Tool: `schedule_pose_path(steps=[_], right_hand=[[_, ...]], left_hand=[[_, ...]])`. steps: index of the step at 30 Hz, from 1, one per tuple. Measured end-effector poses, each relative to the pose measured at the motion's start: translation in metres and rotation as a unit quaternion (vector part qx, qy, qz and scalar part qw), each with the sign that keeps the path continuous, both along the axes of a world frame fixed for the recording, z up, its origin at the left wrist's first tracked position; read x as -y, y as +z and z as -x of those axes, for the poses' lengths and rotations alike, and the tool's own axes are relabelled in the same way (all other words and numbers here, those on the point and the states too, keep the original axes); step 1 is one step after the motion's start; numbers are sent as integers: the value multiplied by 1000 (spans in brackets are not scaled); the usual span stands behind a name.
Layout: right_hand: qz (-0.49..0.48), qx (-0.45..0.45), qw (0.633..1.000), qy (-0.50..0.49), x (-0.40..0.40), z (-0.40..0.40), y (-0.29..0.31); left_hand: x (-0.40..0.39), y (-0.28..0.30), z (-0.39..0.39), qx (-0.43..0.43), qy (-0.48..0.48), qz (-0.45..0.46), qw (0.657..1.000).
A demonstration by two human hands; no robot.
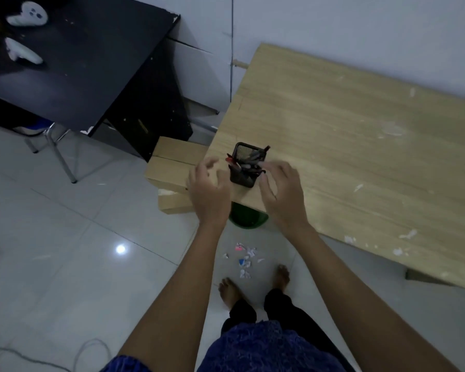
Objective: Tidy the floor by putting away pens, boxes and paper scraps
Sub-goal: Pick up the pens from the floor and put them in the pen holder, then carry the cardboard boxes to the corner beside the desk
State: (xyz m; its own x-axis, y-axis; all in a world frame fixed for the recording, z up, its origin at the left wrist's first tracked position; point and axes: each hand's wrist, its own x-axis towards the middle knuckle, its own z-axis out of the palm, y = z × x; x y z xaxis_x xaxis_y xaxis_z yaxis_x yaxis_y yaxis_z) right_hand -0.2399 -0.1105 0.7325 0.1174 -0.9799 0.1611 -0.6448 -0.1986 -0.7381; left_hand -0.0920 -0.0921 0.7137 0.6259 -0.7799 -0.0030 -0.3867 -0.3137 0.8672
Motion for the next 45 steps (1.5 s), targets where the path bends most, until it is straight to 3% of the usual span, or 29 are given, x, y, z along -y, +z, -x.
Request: schedule_pose_path(steps=[4, 8, 10, 21, 27, 31, 36, 45], right_hand=[[-116, 93, 987, -54, -39, -4, -9], [-342, 140, 927, -64, -84, -10, -24], [-388, 147, 908, -60, -98, -16, -32], [-501, 211, 830, -125, -150, -96, -87], [-499, 258, 809, -174, -135, -161, -106], [-490, 296, 791, -214, -105, -224, -135], [-496, 284, 786, -235, -59, -291, -215], [-488, 246, 793, -269, 30, -327, -360]], left_hand=[[-29, -31, -6, -62, -14, -87, 994], [-78, -58, -16, -180, -73, -237, 952], [-97, -63, -26, -224, -67, -274, 933], [-178, -71, -123, -236, -26, -242, 941], [-156, -93, -204, -198, -57, -267, 941], [-112, -133, -265, -179, -87, -281, 939], [-54, -221, -331, -186, -128, -309, 924], [38, -364, -403, -106, -194, -304, 927]])
